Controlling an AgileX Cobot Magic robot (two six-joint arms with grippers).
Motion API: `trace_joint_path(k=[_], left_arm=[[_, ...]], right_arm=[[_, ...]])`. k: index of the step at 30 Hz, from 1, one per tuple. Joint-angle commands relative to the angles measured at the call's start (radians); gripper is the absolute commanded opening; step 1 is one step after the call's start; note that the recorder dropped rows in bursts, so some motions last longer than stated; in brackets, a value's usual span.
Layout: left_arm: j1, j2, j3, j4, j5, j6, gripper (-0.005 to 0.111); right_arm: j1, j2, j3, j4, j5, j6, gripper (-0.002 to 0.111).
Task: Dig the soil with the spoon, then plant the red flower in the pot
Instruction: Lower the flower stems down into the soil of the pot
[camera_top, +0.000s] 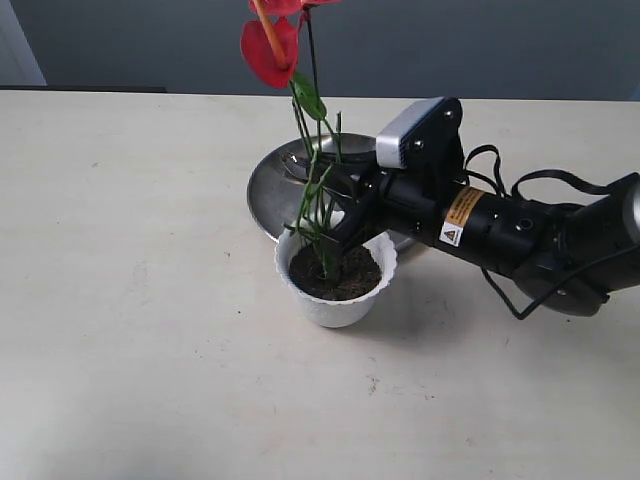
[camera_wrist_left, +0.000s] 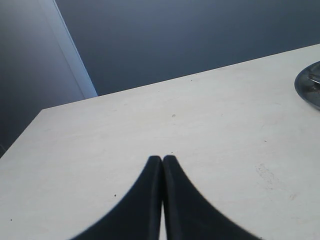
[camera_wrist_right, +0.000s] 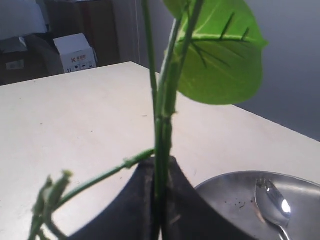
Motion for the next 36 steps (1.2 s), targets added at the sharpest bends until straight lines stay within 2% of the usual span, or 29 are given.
trace_joint_path(k=[1,7,20,25,36], left_arm=[[0.001,-0.004,0.000,-0.005,-0.011,-0.003,0.000],[0.001,-0.004,0.000,-0.005,-0.011,-0.003,0.000],[0.001,-0.004,0.000,-0.005,-0.011,-0.003,0.000],[0.001,-0.004,0.000,-0.005,-0.011,-0.003,0.000],[0.001,-0.004,0.000,-0.005,-0.011,-0.003,0.000]], right_arm=[[-0.001,0.027,0.025,-0.068,0.255,-0.042,-0.001],[-0.001,0.027,0.025,-0.136,0.274,-0.037,-0.001],[-0.001,0.027,0.025,-0.135,0.241,0.022,-0.001],[-0.001,0.027,0.025,-0.048,0.249,0.037,-0.001],[-0.001,0.027,0.025,-0.106,0.268,0.067,-0.001]])
